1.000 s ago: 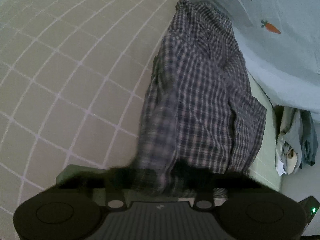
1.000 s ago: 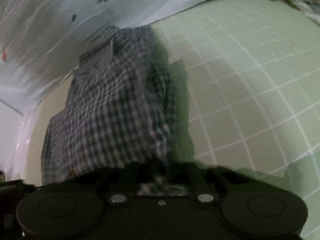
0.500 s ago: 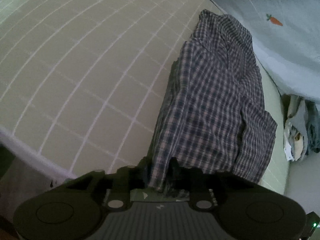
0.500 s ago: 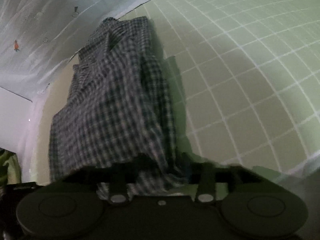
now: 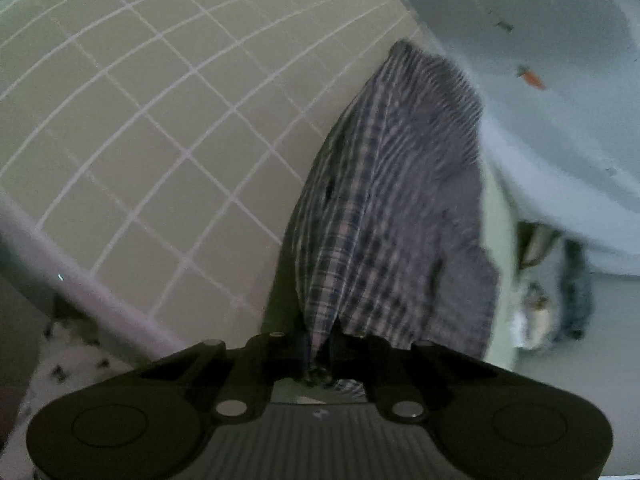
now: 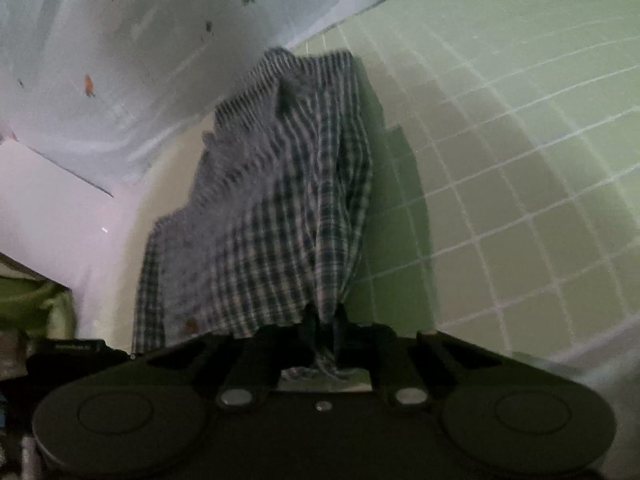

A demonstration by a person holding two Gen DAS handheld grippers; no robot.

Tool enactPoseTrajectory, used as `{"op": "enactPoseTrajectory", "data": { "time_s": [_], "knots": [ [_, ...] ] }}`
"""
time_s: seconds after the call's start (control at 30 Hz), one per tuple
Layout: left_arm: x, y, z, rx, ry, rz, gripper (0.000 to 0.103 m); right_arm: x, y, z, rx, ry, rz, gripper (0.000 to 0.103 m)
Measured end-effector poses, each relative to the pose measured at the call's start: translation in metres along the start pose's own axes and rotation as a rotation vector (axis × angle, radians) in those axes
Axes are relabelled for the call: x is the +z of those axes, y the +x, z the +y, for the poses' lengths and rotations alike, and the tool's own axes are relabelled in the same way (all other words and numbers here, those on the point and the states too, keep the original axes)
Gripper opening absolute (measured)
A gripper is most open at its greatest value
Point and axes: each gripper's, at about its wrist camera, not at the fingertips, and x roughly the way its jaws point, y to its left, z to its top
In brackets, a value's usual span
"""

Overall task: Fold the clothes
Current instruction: 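Fold the shirt end over toward the collar with both grippers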

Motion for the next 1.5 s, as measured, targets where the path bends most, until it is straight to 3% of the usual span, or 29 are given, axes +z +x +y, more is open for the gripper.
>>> {"op": "enactPoseTrajectory", "data": {
  "time_s": [0.13,0.27,0.47,0.7,0.87,1.0,1.13,1.17,1.2,1.23,1.27,1.33,1.37,1.43,1.5],
  "knots": [
    [-0.021,-0.041,-0.003,-0.108,-0.090,-0.014,0.008,-0.003,-0.043,-0.006,0.060,0.057,-0.019,0.007],
    [-0.020,-0.040,0.008,-0.132,-0.276,0.009,0.007,-0.002,-0.040,-0.018,0.085,0.145,0.052,0.007],
    [-0.003,-0.052,0.005,-0.209,-0.499,0.059,0.008,0.023,-0.052,-0.001,0.173,0.176,0.013,0.007],
    [0.040,-0.048,-0.035,-0.275,-0.565,0.086,0.008,0.066,-0.046,-0.009,0.278,0.343,-0.033,0.007],
    [0.078,-0.024,-0.059,-0.314,-0.612,0.098,0.008,0.107,-0.029,-0.009,0.304,0.384,-0.052,0.007],
    [0.119,-0.002,-0.082,-0.316,-0.585,0.089,0.008,0.147,0.002,-0.006,0.322,0.417,-0.061,0.007],
    [0.180,0.037,-0.109,-0.310,-0.525,0.062,0.010,0.203,0.041,0.004,0.297,0.371,-0.105,0.011],
    [0.196,0.048,-0.118,-0.294,-0.495,0.049,0.016,0.218,0.053,0.007,0.277,0.365,-0.127,0.013],
    [0.214,0.059,-0.127,-0.267,-0.458,0.033,0.023,0.234,0.065,0.008,0.251,0.362,-0.157,0.022],
    [0.228,0.067,-0.136,-0.238,-0.430,0.016,0.040,0.249,0.075,0.010,0.222,0.360,-0.194,0.035],
    [0.237,0.070,-0.142,-0.211,-0.406,-0.005,0.061,0.261,0.081,0.012,0.197,0.356,-0.239,0.043],
    [0.251,0.074,-0.152,-0.189,-0.311,-0.067,0.079,0.278,0.085,0.017,0.170,0.311,-0.299,0.062],
    [0.255,0.076,-0.155,-0.174,-0.258,-0.095,0.080,0.283,0.087,0.020,0.153,0.276,-0.318,0.067],
    [0.251,0.078,-0.154,-0.075,-0.126,-0.129,0.085,0.284,0.092,0.025,0.085,0.173,-0.327,0.084],
    [0.243,0.082,-0.151,0.051,0.021,-0.157,0.087,0.277,0.104,0.024,-0.003,0.069,-0.279,0.085]
  ]
}}
